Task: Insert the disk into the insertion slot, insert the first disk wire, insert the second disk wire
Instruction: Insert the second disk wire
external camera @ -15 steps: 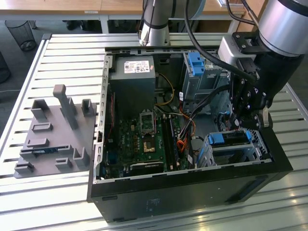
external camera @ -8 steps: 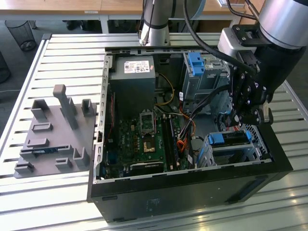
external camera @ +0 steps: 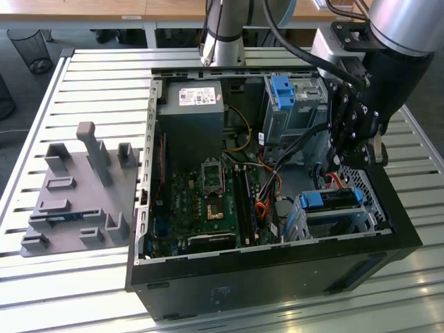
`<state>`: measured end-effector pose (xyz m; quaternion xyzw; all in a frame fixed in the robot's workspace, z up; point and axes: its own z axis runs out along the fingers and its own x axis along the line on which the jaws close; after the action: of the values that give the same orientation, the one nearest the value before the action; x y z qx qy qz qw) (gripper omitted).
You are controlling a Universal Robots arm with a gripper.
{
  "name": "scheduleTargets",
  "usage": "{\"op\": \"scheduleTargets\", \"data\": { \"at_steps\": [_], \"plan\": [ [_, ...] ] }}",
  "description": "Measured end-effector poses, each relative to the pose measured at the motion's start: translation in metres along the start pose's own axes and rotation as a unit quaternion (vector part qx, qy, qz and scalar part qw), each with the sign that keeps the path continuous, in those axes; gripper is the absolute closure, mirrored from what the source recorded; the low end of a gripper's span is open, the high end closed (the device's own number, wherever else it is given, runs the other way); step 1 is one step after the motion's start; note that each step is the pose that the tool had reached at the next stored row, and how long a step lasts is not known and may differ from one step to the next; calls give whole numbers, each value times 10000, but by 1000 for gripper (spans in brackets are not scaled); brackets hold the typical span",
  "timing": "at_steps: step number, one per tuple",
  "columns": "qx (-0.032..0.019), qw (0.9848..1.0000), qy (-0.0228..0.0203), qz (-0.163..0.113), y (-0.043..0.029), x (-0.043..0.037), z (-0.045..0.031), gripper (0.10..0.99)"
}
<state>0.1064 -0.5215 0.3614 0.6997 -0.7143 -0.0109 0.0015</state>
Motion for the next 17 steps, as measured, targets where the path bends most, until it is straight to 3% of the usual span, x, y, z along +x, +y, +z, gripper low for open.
{"op": "scheduleTargets", "data": {
  "at_steps": [2, 11, 12, 16, 17],
  "plan": [
    [-22, 10000, 1, -20, 2, -28, 1, 980],
    [-24, 9999, 9, -119, 1, -51, 8, 973],
    [-24, 9999, 11, -119, 1, -56, 11, 914],
    [-24, 9999, 24, -119, 1, -68, 26, 902],
    [-24, 9999, 25, -119, 1, -70, 30, 839]
  ]
}}
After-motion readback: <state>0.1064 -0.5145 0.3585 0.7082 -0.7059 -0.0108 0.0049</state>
